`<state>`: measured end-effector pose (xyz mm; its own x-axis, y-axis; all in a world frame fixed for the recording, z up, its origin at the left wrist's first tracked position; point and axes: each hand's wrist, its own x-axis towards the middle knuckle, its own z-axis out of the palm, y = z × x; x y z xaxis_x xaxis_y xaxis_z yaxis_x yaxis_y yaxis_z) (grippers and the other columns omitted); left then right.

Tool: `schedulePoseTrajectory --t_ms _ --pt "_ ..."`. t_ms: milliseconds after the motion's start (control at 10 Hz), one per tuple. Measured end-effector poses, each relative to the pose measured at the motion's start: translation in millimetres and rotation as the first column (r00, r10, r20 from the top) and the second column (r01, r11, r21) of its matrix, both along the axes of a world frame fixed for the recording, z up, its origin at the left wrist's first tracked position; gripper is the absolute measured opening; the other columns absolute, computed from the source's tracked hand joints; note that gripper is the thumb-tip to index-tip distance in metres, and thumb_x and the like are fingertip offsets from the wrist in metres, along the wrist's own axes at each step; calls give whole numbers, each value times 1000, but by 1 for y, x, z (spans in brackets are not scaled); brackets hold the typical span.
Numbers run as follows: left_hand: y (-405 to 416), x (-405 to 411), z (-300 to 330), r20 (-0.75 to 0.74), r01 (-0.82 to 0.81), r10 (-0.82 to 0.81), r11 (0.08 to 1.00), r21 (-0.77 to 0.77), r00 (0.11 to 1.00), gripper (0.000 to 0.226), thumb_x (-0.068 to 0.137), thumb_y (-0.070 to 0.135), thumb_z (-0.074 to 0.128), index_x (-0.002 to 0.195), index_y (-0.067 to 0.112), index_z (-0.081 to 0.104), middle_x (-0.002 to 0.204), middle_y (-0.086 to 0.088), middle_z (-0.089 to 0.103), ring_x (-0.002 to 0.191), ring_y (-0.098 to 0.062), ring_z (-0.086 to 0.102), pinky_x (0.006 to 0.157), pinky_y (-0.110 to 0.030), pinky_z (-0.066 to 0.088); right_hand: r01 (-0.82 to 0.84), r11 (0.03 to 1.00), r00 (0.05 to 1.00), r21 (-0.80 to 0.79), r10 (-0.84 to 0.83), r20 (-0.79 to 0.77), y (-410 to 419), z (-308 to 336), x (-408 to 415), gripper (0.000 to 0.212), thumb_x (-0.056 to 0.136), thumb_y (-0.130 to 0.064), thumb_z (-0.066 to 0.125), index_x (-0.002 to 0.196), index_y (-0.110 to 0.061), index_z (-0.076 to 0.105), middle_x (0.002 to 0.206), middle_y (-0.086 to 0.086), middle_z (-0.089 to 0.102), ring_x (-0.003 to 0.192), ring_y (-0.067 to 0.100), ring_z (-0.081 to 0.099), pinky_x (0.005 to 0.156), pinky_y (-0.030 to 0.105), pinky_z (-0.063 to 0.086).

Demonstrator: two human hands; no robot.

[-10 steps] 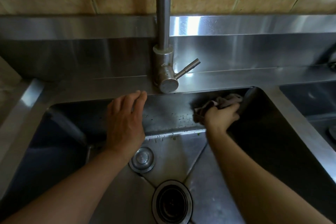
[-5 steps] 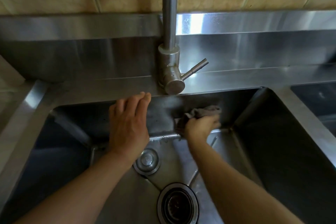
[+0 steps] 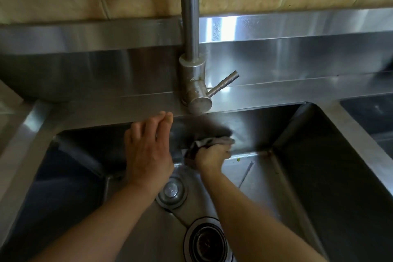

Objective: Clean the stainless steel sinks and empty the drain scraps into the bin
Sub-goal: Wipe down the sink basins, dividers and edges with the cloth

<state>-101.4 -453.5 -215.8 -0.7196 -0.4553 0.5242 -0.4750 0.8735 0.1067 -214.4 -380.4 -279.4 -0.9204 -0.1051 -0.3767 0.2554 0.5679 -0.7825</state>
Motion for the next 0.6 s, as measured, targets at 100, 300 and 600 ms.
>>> schedulePoseTrajectory --t_ms 100,300,600 --pt "-1 1 1 22 -15 15 1000 -6 1000 81 48 -5 69 127 8 53 119 -11 53 96 -32 39 75 -43 41 -33 996 998 -84 37 43 -11 1 15 62 91 -4 49 144 9 20 147 29 22 134 40 27 111 41 26" --pt "0 -1 -2 7 -28 28 999 -29 1000 82 49 -8 69 126 8 48 121 -10 43 95 -34 38 75 -44 41 170 982 985 86 -173 25 56 -4 -58 70 86 -16 67 136 14 29 138 30 38 126 42 40 107 39 34" --pt "1 -5 -4 8 -22 22 999 -33 1000 82 51 -8 67 127 10 44 123 -10 39 95 -35 36 75 -43 39 174 984 974 -41 -165 155 76 -46 -85 31 80 -15 60 106 1 59 118 26 58 108 40 59 92 47 51"
